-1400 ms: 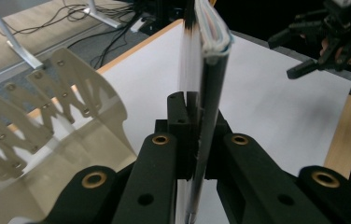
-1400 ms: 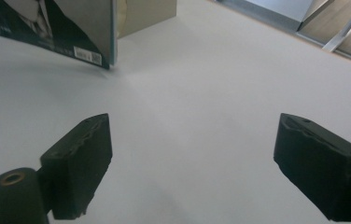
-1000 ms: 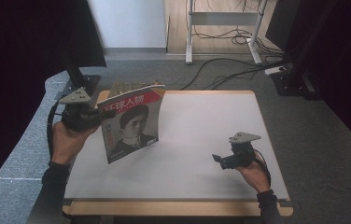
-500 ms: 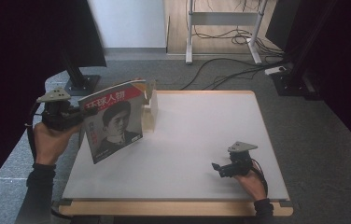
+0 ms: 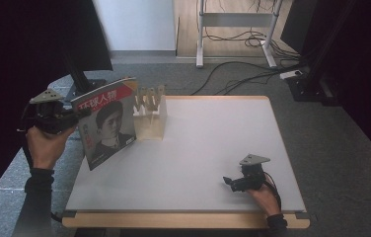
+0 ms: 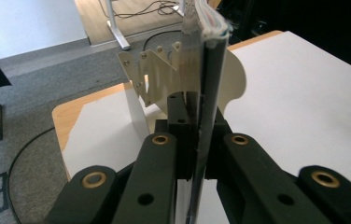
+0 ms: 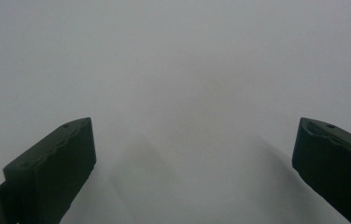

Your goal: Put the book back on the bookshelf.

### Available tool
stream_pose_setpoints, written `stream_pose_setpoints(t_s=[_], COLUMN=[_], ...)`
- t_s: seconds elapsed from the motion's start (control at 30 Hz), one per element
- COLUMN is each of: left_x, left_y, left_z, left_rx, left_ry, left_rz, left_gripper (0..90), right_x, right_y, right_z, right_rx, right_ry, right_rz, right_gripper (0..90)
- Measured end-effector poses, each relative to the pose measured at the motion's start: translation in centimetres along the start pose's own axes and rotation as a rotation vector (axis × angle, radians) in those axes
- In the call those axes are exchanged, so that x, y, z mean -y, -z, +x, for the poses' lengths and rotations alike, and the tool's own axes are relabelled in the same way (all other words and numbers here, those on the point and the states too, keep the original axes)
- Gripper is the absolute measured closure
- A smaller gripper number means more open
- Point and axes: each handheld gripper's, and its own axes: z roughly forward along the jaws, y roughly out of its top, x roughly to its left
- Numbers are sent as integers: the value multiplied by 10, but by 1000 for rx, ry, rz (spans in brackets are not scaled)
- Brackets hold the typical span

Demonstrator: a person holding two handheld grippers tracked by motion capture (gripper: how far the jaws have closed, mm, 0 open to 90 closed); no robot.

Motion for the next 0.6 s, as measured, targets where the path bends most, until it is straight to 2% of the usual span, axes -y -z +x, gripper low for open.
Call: stream_pose_setpoints(t_s=[0.37,0.6], left_x=[-4,-4], left_y=[-34,-56], left_z=[10,17], left_rx=[-45,-74], left_ry=[38,76], left_rz=[-17,-68], left_gripper=[871,871], right_x=[-1,-1], right_y=[-3,-4], right_z=[2,2], right_rx=[-1,-7], right_ry=[21,24], right_rz=[29,37], right_gripper=[10,24])
